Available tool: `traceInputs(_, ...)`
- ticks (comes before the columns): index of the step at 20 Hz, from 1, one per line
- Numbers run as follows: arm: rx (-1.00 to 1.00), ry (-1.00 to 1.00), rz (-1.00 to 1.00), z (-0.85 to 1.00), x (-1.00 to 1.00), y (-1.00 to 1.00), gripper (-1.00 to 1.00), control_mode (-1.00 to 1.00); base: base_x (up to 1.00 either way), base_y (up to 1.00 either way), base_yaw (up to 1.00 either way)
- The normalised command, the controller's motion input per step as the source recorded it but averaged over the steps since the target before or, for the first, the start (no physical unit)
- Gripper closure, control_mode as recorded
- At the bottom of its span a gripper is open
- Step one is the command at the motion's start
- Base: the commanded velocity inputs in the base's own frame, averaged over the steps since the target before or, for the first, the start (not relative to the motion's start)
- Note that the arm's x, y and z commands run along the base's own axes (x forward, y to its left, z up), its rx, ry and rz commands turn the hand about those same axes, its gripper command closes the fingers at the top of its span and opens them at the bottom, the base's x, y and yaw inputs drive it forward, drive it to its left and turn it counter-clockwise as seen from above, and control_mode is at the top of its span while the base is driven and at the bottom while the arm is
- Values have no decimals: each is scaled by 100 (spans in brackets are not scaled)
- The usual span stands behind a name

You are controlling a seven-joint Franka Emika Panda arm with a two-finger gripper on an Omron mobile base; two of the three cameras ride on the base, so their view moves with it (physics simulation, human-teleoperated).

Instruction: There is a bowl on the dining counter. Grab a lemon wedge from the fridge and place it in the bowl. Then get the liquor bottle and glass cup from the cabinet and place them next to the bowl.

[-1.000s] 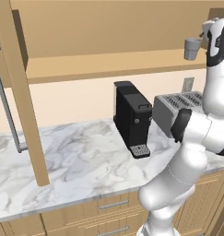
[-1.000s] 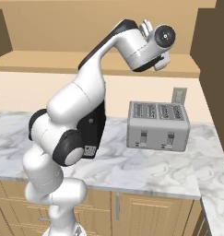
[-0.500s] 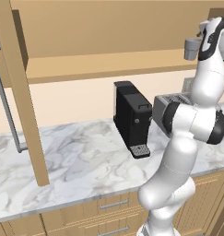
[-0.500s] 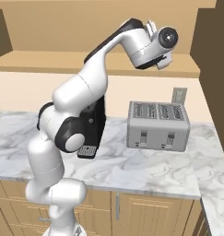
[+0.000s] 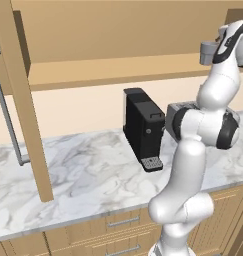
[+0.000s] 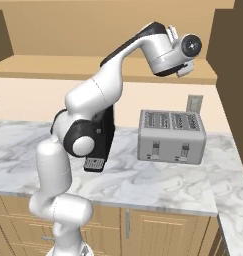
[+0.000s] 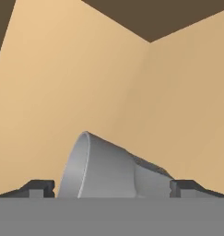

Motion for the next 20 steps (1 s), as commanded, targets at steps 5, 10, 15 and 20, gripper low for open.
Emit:
traceInputs(5, 3, 0, 0, -4, 31, 0, -100, -100, 0, 0, 0)
traceInputs(10, 3, 0, 0, 0, 12, 0, -100, -100, 0, 0, 0)
traceInputs(15, 2, 0, 0, 0, 1, 2, -100, -100, 0, 0, 0)
traceInputs(20, 0, -1, 0, -4, 1, 22, -100, -100, 0, 0, 0)
